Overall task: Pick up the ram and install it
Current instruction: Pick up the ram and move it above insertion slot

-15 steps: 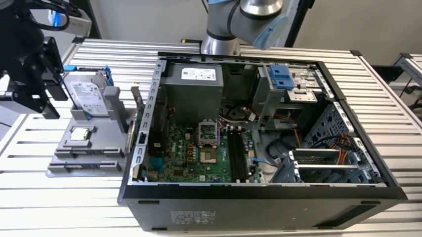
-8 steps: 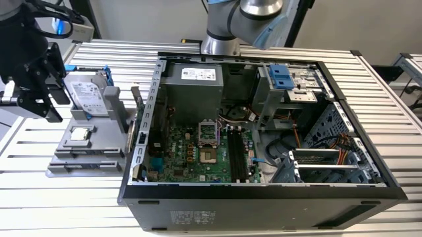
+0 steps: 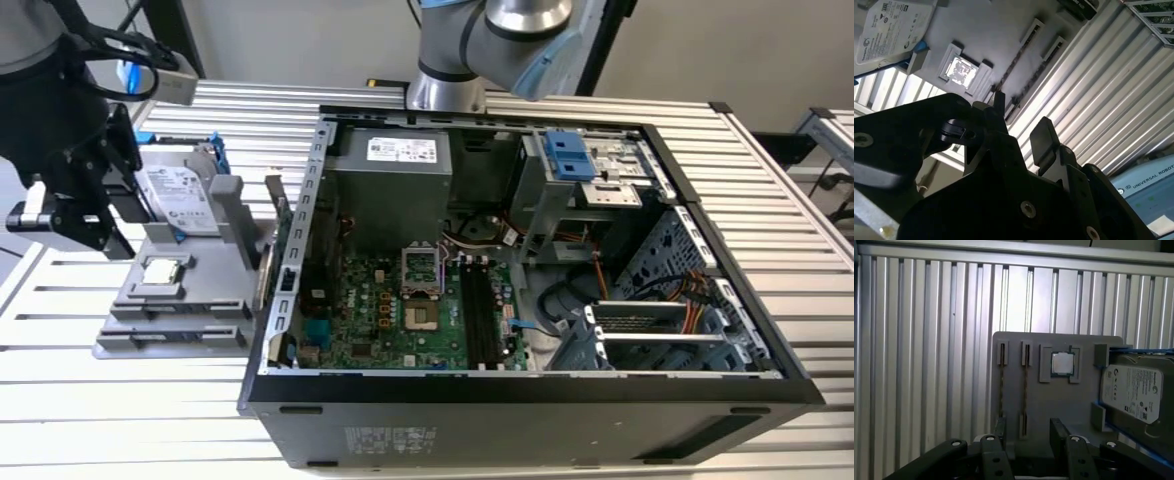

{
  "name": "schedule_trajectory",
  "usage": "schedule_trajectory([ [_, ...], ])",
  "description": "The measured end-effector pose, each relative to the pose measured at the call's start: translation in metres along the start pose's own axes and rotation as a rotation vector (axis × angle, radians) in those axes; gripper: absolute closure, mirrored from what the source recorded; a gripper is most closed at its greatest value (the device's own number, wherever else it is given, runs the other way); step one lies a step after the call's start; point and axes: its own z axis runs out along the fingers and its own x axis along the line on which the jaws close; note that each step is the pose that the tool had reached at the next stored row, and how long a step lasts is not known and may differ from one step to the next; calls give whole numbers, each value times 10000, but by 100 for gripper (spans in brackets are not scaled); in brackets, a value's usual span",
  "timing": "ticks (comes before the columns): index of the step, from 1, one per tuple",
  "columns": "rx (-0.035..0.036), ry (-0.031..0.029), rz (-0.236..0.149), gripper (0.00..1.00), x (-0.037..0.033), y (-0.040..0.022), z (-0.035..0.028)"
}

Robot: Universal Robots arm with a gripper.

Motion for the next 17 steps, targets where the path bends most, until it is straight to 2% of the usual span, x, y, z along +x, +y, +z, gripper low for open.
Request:
schedule_trajectory([
  [5,0,0,1,0,10,-4,91],
  [12,0,0,0,0,126,-1,214],
  [17,0,-1,0,0,142,-4,305],
])
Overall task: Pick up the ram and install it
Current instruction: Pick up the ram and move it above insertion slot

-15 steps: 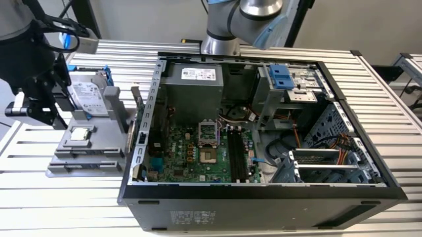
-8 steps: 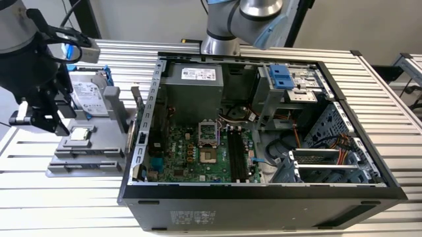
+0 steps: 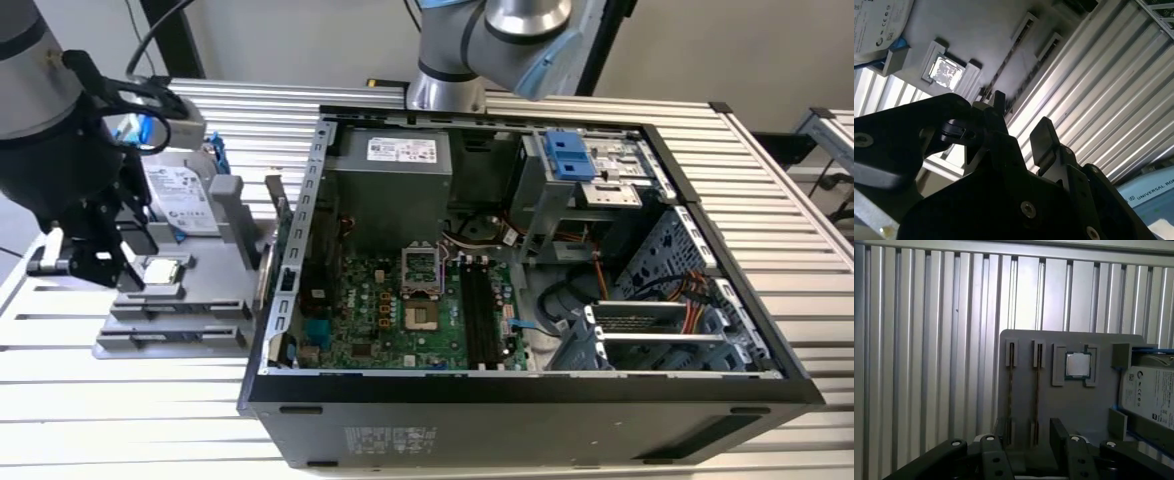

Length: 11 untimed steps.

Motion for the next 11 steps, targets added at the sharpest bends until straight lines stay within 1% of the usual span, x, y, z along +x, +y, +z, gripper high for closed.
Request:
schedule_trajectory([
  [2,-1,1,0,0,4,-1,35],
  [11,-2,1,0,0,90,0,184],
])
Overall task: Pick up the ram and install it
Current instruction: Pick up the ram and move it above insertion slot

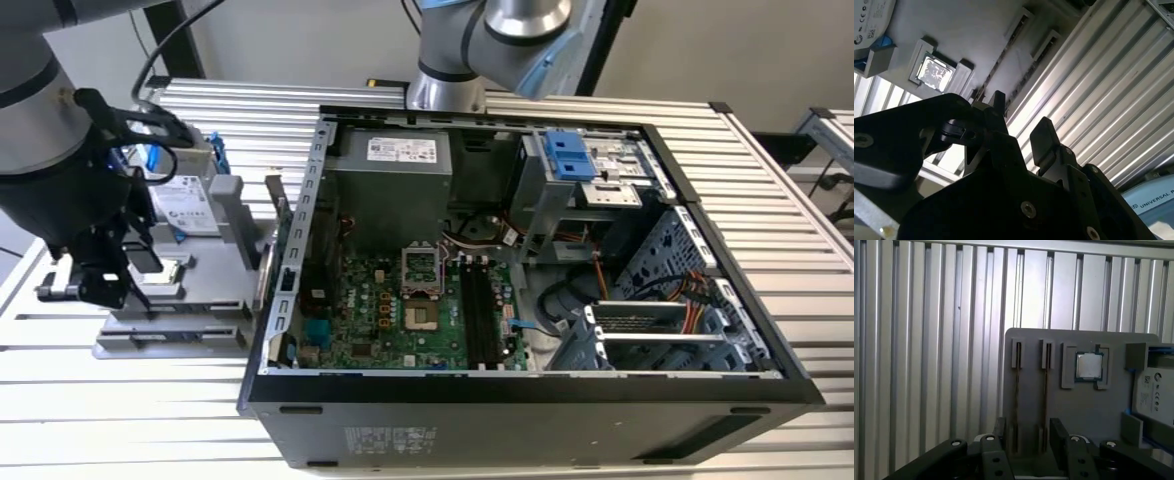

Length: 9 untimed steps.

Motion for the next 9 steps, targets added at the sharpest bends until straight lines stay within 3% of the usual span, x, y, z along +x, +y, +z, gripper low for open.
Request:
schedule_trajectory([
  [9,-1,28,1,0,10,-2,157],
])
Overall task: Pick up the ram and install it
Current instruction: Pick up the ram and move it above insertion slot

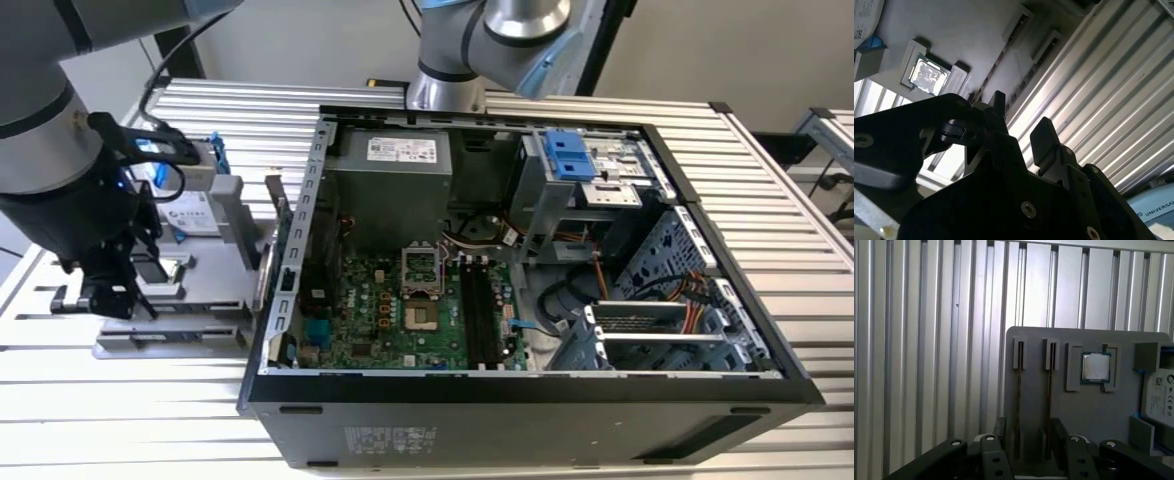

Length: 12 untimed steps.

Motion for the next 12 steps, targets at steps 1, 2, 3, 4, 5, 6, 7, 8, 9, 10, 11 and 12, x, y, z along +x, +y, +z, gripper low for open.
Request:
schedule_trajectory([
  [1,-1,2,1,0,0,0,12],
  [2,-2,7,1,0,0,0,20],
  [3,-6,10,1,0,1,0,28],
  [4,-7,17,1,0,1,0,38],
  [5,-8,28,2,0,2,0,53],
  [6,-9,38,2,0,2,0,69],
  [7,-9,46,2,0,3,-1,89],
  [8,-11,55,2,0,4,0,106],
  [9,-11,62,2,0,4,-1,124],
  [10,-10,70,2,0,5,-1,143],
  [11,-9,78,2,0,6,-1,161],
  [12,-11,87,3,0,6,-1,179],
])
